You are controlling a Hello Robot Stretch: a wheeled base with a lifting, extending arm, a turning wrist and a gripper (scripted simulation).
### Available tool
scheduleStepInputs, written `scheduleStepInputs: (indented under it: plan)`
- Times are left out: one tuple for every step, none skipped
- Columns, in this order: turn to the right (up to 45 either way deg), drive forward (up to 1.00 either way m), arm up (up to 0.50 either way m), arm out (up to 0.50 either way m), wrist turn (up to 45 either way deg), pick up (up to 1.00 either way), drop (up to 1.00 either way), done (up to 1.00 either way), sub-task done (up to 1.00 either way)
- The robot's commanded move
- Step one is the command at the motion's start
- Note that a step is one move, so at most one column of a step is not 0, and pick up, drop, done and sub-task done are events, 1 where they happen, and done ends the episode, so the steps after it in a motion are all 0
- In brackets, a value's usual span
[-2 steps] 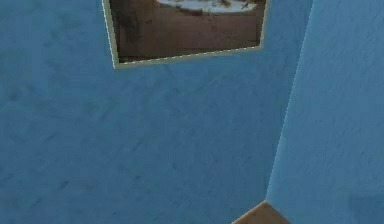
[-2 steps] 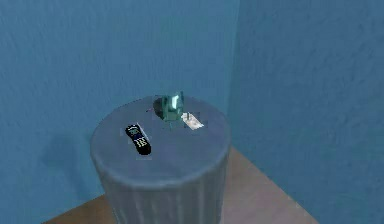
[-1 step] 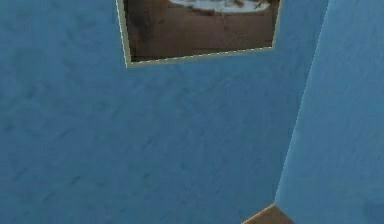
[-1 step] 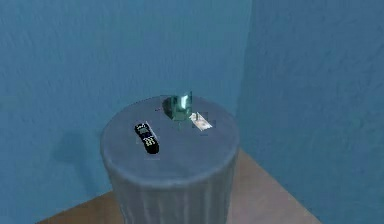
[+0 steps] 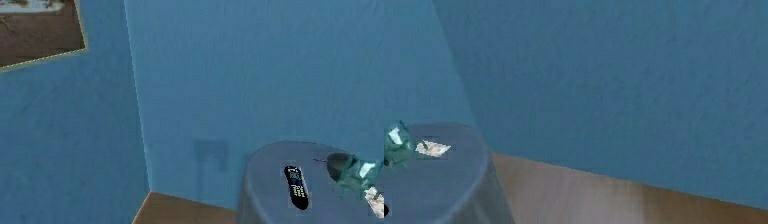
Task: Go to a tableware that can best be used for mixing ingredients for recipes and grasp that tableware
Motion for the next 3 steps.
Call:
scheduleStepInputs:
  plan:
    - [45.0,0.0,0.0,0.0,0.0,0.0,0.0,0.0,0.0]
    - [21.0,0.0,0.0,0.0,0.0,0.0,0.0,0.0,0.0]
    - [3.0,0.0,0.0,0.0,0.0,0.0,0.0,0.0,0.0]
